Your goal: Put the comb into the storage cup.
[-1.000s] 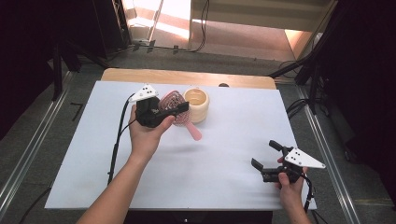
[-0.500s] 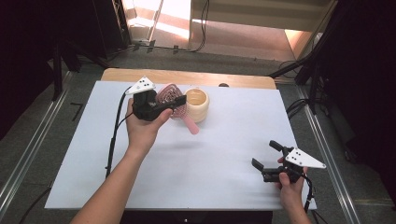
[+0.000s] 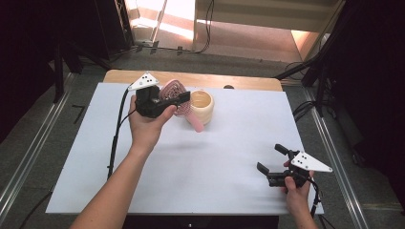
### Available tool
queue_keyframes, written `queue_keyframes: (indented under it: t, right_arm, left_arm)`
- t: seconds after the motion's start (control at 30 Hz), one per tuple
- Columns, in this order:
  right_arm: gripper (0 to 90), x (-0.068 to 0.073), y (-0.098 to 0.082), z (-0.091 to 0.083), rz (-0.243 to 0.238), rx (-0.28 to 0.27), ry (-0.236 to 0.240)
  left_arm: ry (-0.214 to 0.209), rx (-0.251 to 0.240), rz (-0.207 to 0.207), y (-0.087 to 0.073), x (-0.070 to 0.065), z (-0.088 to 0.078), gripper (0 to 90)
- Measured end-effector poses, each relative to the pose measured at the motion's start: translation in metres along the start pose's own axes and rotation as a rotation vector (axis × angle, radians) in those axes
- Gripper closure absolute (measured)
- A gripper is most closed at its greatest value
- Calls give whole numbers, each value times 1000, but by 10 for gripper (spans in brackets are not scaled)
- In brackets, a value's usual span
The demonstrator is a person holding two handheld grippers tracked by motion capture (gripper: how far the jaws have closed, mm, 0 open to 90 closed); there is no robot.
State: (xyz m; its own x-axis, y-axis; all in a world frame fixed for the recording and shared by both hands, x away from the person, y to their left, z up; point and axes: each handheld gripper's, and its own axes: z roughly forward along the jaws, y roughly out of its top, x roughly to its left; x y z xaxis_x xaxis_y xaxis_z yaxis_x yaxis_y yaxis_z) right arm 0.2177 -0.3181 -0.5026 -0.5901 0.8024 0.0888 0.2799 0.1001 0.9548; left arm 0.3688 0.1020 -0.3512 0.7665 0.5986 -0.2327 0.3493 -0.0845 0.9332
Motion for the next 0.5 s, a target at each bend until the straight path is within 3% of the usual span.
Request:
queue_keyframes:
  t: [0.5]
  right_arm:
    - [0, 0, 0, 0, 3, 0, 3]
  left_arm:
    - [19, -3, 18, 12, 6, 6, 616]
